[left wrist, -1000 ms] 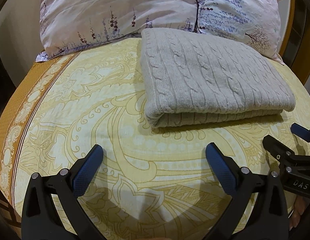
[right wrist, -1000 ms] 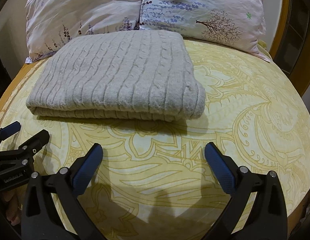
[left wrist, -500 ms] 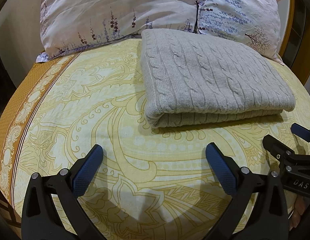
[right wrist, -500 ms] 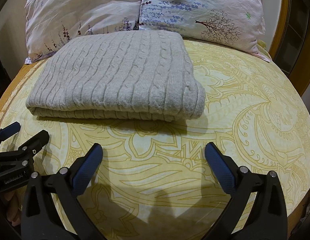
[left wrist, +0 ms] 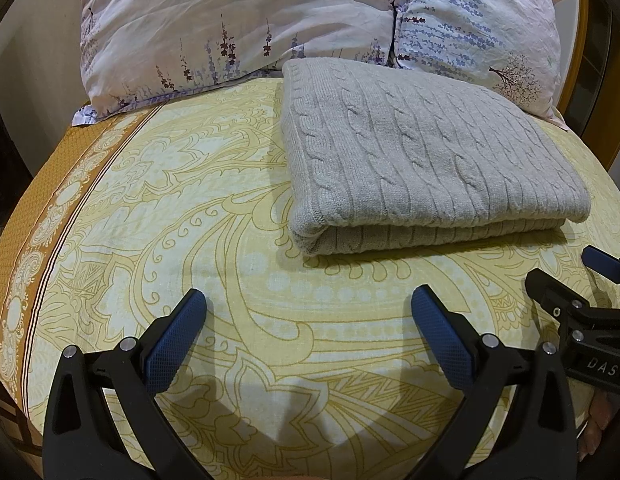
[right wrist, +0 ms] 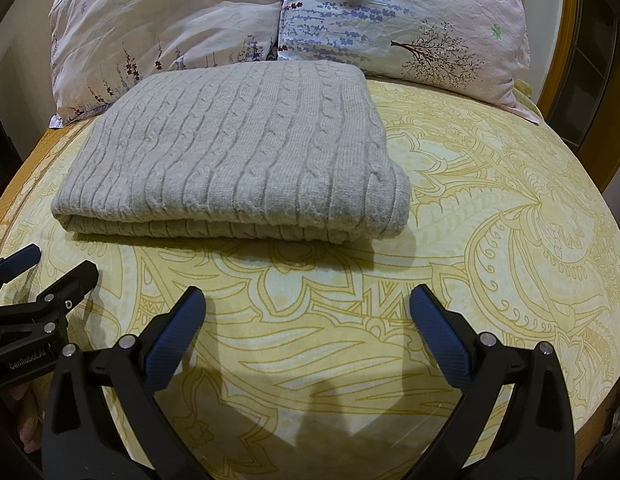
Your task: Fold small clothes
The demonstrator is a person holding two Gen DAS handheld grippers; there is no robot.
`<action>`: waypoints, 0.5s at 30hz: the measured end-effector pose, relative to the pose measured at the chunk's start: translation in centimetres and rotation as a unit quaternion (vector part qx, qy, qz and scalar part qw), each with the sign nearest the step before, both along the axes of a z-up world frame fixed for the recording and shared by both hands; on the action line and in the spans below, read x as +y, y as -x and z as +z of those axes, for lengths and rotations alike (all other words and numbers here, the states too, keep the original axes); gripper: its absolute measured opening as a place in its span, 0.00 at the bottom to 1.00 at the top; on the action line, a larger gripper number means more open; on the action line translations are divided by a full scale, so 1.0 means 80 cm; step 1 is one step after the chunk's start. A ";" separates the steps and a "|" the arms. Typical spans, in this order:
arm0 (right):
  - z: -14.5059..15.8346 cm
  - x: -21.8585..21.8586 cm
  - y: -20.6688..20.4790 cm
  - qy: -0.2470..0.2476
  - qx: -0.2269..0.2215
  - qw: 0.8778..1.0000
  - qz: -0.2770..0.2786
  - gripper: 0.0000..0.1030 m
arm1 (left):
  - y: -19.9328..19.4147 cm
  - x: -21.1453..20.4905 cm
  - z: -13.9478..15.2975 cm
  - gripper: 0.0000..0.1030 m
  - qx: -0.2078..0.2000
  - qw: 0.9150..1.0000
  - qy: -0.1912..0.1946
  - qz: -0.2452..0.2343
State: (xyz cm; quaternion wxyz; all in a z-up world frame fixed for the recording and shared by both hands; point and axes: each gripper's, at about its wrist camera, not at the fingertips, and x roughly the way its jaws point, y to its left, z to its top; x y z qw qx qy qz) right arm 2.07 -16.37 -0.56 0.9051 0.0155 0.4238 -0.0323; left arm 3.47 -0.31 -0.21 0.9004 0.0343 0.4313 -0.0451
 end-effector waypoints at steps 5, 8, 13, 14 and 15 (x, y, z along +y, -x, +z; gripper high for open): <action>0.000 0.000 0.000 0.000 0.000 1.000 0.000 0.98 | 0.000 0.000 0.000 0.99 0.000 1.000 0.000 0.000; 0.000 0.000 0.000 0.000 0.000 1.000 0.000 0.98 | 0.000 0.000 0.000 0.99 0.000 1.000 0.000 0.000; 0.000 0.000 -0.001 0.000 0.000 1.000 0.000 0.98 | 0.000 -0.001 0.001 0.99 0.000 1.000 0.000 0.001; 0.000 -0.001 -0.001 0.000 0.000 1.000 0.000 0.98 | 0.001 -0.001 0.001 0.99 0.000 1.000 0.000 0.002; 0.000 -0.001 -0.001 0.000 0.000 1.000 0.000 0.98 | 0.001 -0.001 0.002 0.99 0.000 1.000 0.000 0.002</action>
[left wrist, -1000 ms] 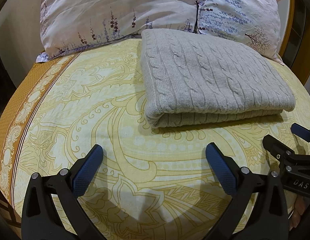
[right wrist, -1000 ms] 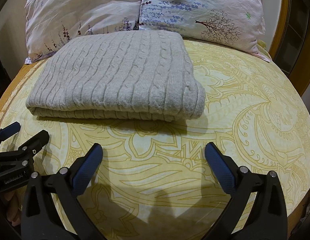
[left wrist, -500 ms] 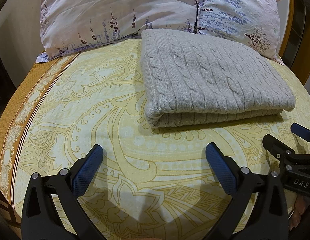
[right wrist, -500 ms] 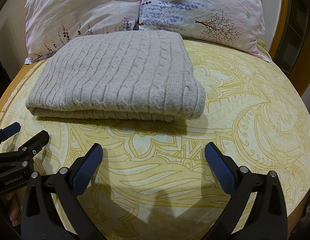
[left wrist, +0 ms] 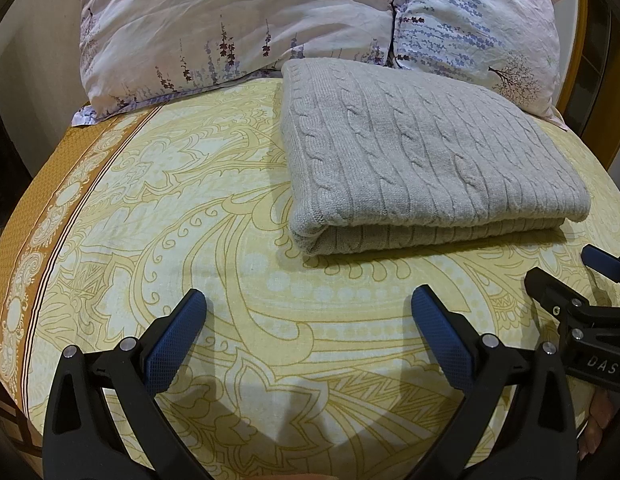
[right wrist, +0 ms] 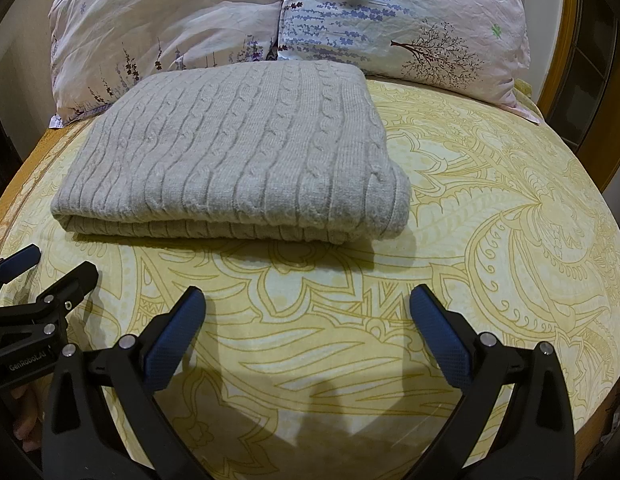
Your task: Fold small clothes
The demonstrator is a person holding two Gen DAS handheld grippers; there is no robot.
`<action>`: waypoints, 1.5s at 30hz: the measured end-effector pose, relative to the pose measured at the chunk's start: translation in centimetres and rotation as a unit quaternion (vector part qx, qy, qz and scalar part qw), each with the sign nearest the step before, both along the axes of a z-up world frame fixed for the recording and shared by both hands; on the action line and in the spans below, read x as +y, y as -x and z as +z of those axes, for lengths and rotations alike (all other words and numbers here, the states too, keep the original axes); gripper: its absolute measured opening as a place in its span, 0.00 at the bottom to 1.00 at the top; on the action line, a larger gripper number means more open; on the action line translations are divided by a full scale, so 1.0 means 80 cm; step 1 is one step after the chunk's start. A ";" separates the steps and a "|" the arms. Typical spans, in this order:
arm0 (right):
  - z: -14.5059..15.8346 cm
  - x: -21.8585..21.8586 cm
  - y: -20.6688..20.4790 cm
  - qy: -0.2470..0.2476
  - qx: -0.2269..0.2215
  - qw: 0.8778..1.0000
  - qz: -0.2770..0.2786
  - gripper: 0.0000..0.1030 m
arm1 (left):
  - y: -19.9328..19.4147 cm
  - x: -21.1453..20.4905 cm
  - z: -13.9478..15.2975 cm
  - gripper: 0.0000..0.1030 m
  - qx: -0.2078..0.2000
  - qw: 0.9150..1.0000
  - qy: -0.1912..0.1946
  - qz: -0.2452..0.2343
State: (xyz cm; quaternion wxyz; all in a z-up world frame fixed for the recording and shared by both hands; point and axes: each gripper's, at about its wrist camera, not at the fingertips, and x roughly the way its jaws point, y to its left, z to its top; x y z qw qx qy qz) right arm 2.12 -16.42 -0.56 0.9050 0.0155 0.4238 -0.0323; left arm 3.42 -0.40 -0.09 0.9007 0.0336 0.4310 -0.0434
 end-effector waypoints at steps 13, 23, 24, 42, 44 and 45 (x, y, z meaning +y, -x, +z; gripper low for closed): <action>0.000 0.000 0.000 0.000 0.000 1.000 0.000 0.98 | 0.000 0.000 -0.001 0.99 0.000 1.000 0.000 0.002; 0.000 0.000 0.000 0.000 0.000 1.000 0.000 0.98 | 0.001 -0.001 -0.001 0.99 0.001 1.000 0.000 0.003; 0.000 0.000 0.000 0.000 0.000 1.000 0.000 0.98 | 0.001 -0.001 -0.001 0.99 0.001 1.000 0.000 0.003; 0.000 0.000 0.000 0.000 0.000 1.000 0.001 0.98 | -0.002 -0.001 -0.003 0.99 0.009 1.000 -0.001 0.002; -0.001 0.000 0.001 0.000 0.000 1.000 0.001 0.98 | -0.002 0.000 -0.003 0.99 0.010 1.000 -0.001 0.002; -0.001 -0.001 0.001 0.000 0.000 1.000 0.001 0.98 | -0.003 0.000 -0.003 0.99 0.010 1.000 -0.001 0.002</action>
